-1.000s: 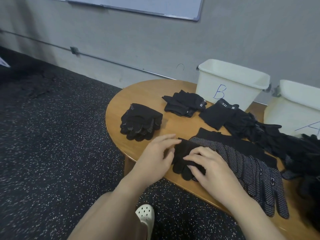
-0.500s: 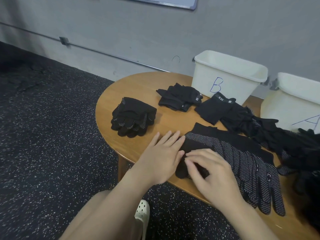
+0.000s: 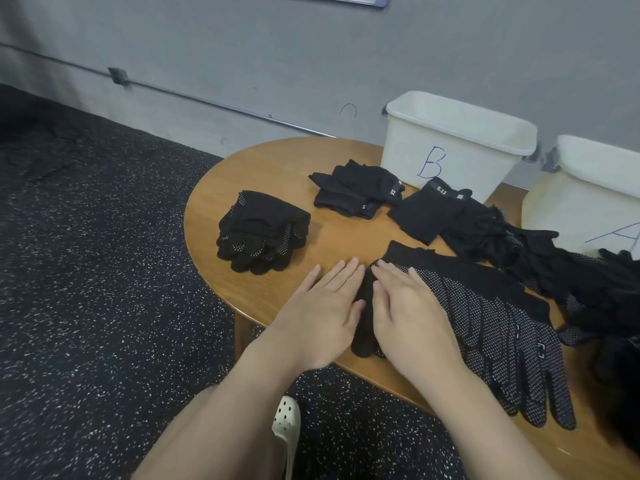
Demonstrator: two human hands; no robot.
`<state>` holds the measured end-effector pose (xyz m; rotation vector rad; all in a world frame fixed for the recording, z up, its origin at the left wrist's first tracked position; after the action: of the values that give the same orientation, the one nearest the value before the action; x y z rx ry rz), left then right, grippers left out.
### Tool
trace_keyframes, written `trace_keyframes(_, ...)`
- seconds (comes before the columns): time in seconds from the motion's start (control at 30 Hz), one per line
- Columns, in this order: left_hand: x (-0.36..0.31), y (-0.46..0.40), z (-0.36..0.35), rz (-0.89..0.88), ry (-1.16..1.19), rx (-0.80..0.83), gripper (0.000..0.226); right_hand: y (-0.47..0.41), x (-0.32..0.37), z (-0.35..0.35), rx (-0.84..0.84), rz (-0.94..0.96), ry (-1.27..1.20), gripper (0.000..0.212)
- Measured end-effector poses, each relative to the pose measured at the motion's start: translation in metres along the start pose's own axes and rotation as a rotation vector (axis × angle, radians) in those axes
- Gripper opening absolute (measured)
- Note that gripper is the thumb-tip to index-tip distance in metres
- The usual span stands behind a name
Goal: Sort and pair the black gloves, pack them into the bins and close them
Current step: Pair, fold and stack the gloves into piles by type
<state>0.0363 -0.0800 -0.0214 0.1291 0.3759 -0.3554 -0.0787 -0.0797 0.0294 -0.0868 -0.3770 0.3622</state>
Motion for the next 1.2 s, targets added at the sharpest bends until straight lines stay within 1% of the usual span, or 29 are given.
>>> trace_keyframes(0.07, -0.002, 0.001, 0.0, 0.005, 0.01, -0.028, 0.059, -0.003, 0.004, -0.003, 0.023, 0.008, 0.0, 0.04)
trace_keyframes(0.17, -0.002, 0.001, 0.001, 0.014, 0.019, -0.035, 0.058, 0.004, 0.001, -0.016, 0.129, 0.033, 0.122, 0.048)
trace_keyframes(0.37, -0.001, -0.003, 0.001, 0.033, 0.034, 0.013, 0.059, 0.03, -0.014, -0.023, 0.253, -0.086, 0.31, 0.067)
trace_keyframes(0.5, -0.001, -0.004, -0.001, 0.04, 0.034, 0.051, 0.062, 0.042, -0.02, -0.022, 0.265, -0.171, 0.363, 0.076)
trace_keyframes(0.63, -0.004, -0.003, 0.002, 0.042, 0.018, -0.01, 0.069, 0.049, -0.03, -0.018, 0.266, -0.216, 0.344, 0.085)
trace_keyframes(0.73, -0.005, -0.006, 0.01, 0.011, 0.125, -0.039, 0.072, 0.048, -0.032, -0.01, 0.229, -0.215, 0.293, 0.088)
trace_keyframes(0.8, -0.002, -0.01, 0.018, 0.01, 0.219, -0.089, 0.061, 0.045, -0.031, 0.0, 0.135, -0.199, 0.234, 0.083)
trace_keyframes(0.87, 0.0, -0.015, 0.024, 0.025, 0.256, -0.146, 0.049, 0.041, -0.033, 0.013, -0.004, -0.177, 0.172, 0.068)
trace_keyframes(0.93, -0.002, -0.018, 0.026, 0.035, 0.19, -0.162, 0.045, 0.034, -0.036, 0.023, -0.107, -0.137, 0.125, 0.052)
trace_keyframes(0.97, -0.003, -0.019, 0.026, 0.033, 0.153, -0.162, 0.044, 0.03, -0.038, 0.026, -0.132, -0.112, 0.106, 0.045)
trace_keyframes(1.0, -0.004, -0.02, 0.025, 0.028, 0.129, -0.163, 0.043, 0.026, -0.039, 0.028, -0.139, -0.086, 0.085, 0.039)
trace_keyframes(1.07, -0.006, -0.02, 0.026, 0.005, 0.125, -0.178, 0.038, 0.016, -0.041, 0.027, -0.098, -0.043, 0.045, 0.035)
trace_keyframes(1.2, -0.005, -0.014, 0.03, -0.025, 0.149, -0.225, 0.027, 0.003, -0.048, 0.023, 0.12, 0.021, -0.044, 0.045)
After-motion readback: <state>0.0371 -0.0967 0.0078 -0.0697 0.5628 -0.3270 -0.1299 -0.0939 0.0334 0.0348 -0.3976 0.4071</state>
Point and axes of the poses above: each hand's wrist, its own y-axis away from the middle knuckle, its own z-axis out of the back of the hand, x = y × z, the point moved 7 cm from there along -y, towards the middle knuckle, and after that the axes turned 8 degrees about x, right-handed, at the moved point
